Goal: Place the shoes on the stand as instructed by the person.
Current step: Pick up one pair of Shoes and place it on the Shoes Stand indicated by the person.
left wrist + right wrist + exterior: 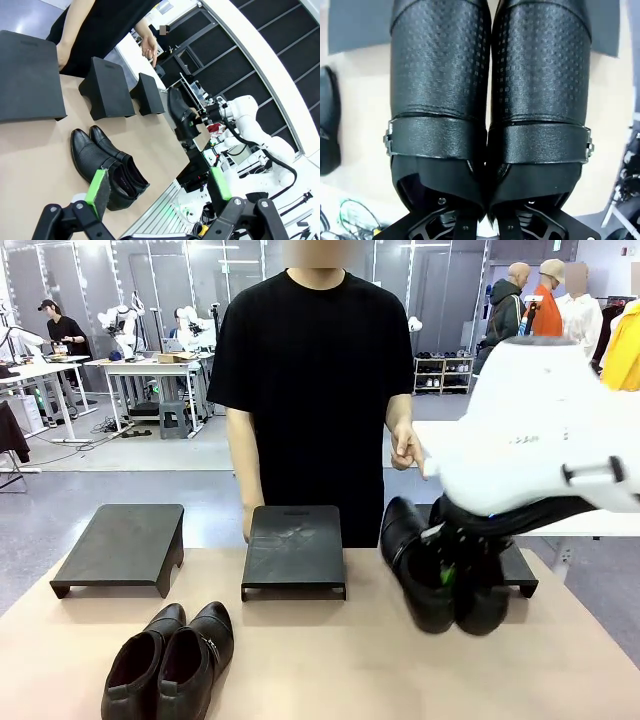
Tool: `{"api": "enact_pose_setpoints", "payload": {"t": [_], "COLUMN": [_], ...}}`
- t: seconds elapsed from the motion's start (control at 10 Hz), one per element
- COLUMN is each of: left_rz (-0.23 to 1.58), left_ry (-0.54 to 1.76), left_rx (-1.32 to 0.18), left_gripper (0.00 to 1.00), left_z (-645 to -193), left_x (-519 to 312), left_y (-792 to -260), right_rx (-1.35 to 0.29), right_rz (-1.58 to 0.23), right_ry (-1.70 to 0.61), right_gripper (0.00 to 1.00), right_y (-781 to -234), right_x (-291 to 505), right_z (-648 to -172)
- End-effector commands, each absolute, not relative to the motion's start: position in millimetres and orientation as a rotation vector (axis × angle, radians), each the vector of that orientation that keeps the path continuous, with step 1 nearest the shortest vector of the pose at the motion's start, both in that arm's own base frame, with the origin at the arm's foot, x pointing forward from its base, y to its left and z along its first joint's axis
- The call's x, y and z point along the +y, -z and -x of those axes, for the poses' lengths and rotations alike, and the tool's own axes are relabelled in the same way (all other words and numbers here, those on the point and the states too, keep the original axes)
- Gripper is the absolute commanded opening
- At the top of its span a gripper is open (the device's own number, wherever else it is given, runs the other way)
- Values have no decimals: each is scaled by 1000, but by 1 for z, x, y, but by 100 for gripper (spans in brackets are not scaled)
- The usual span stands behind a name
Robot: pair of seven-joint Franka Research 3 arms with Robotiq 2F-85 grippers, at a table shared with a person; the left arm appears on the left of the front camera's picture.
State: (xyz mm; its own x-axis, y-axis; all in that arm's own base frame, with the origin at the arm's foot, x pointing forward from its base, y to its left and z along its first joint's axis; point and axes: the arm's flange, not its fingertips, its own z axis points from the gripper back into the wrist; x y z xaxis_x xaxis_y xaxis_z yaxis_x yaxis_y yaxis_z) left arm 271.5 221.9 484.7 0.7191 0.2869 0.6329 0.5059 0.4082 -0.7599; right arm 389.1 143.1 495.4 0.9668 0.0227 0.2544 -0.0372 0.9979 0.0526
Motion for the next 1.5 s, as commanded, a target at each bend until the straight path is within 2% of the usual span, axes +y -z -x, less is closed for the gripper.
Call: {"api": "enact_pose_setpoints", "payload": {"t": [0.0,0.4,0.7,1.4], "left_rz": [1182,1182,1182,1182], "left_ry": [179,179,179,179], "left_rx": [-815,-815,-815,-815], "left_gripper": [100,100,100,100], "left_z": [-273,-273,-273,-273], "left_x": [224,224,224,224], "left_y": [-485,-485,-485,-485], "right_rx": [-373,-421,-416,-386], "right_rz": [-65,-1,-10,-74], "right_ry": [-50,-23,-22,12], "right_gripper": [0,0,0,0], "right_y": [-519,-539,-516,-471], "right_x": [119,54,36,21], "right_z": [-410,-483,-527,-594]}}
